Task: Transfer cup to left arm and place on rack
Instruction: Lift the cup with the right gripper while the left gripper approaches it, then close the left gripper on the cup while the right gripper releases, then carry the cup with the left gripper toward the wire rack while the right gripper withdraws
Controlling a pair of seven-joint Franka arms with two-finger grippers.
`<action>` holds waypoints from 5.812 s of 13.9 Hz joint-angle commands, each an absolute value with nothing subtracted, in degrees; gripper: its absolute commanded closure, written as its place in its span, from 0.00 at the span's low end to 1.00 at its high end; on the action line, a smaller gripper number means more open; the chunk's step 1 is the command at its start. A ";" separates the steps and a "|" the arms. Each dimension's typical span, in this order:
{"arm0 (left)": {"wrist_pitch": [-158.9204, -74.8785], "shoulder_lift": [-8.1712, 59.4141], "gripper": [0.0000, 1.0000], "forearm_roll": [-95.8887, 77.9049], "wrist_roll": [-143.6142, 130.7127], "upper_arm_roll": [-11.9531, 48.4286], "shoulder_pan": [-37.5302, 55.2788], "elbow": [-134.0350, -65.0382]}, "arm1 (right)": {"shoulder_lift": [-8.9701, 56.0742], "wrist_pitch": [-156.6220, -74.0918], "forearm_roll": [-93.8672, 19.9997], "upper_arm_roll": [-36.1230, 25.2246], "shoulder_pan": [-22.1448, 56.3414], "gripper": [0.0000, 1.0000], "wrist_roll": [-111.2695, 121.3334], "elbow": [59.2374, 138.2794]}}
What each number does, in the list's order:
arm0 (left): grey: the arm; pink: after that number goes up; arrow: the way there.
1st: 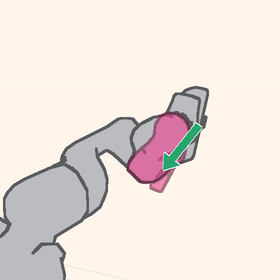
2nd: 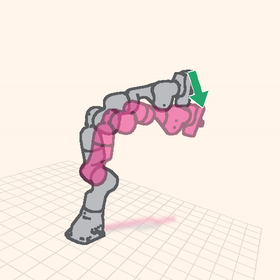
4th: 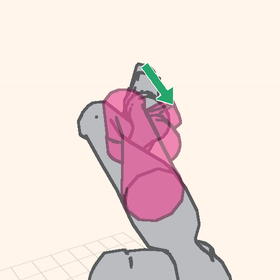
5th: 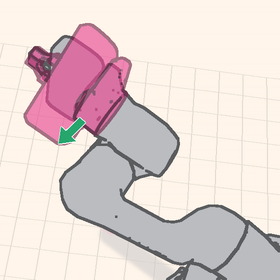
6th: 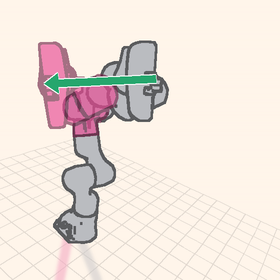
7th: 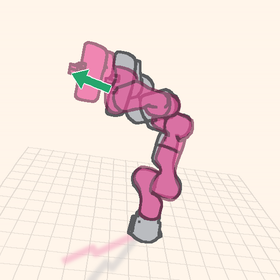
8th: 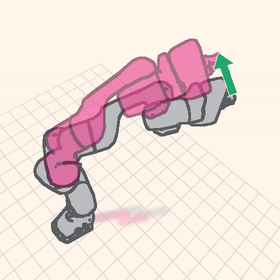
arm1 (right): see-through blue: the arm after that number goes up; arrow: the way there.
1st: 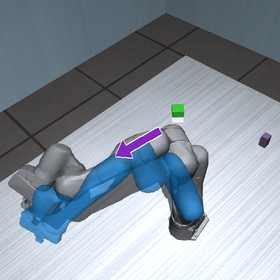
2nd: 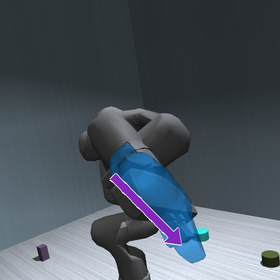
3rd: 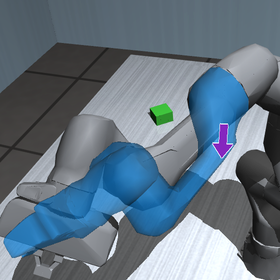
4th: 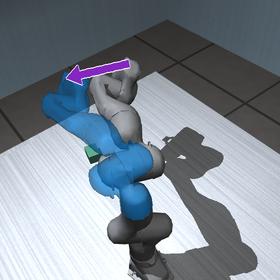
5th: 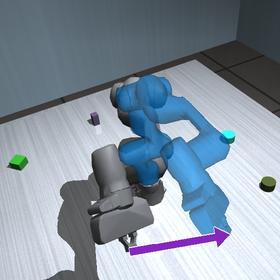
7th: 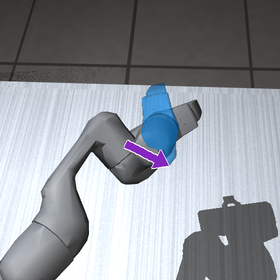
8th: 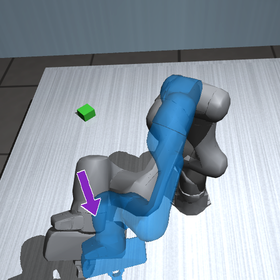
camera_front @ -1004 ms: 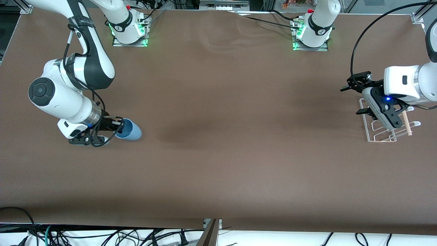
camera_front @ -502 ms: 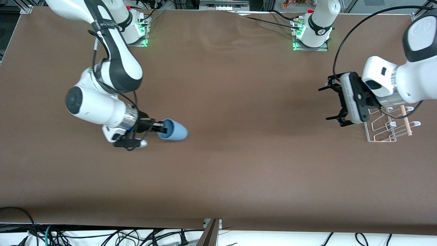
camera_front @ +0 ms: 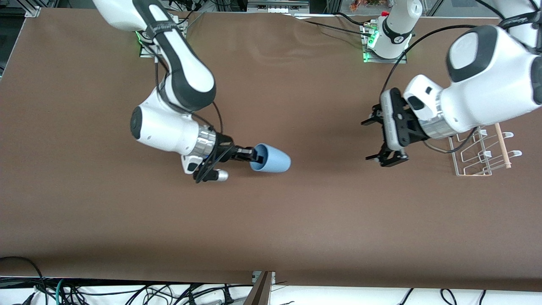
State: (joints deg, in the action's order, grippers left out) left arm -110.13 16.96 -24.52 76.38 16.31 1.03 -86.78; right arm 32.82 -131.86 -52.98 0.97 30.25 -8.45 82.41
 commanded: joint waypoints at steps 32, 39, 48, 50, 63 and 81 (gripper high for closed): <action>-119.36 15.91 1.00 -20.39 70.84 22.68 1.58 -92.46 | 35.16 -144.58 -65.57 3.43 39.20 1.00 -9.93 72.60; -118.92 15.91 1.00 -20.39 71.28 22.50 1.32 -91.76 | 34.89 -145.28 -64.95 3.34 39.81 0.00 -8.88 72.60; -105.66 15.82 1.00 -13.56 76.20 11.09 -0.44 -89.03 | 32.52 -143.27 -60.30 0.80 39.02 0.00 -8.61 73.74; -103.89 15.82 1.00 -8.29 76.29 8.80 -1.75 -88.68 | 31.21 -139.16 -57.85 -1.83 39.02 0.00 -8.61 74.88; -104.76 22.23 1.00 55.85 74.97 6.50 -8.35 -89.65 | 23.73 -90.09 -19.02 -30.66 39.02 0.00 1.92 75.06; -104.77 20.74 1.00 93.69 50.54 6.50 -7.91 -115.66 | 17.95 -74.52 -9.94 -38.71 28.86 0.00 12.22 74.16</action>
State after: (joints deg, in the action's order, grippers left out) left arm -104.78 23.10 91.94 51.85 6.44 -7.95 -112.93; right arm 21.81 -73.58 -11.57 -45.81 33.88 12.36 71.74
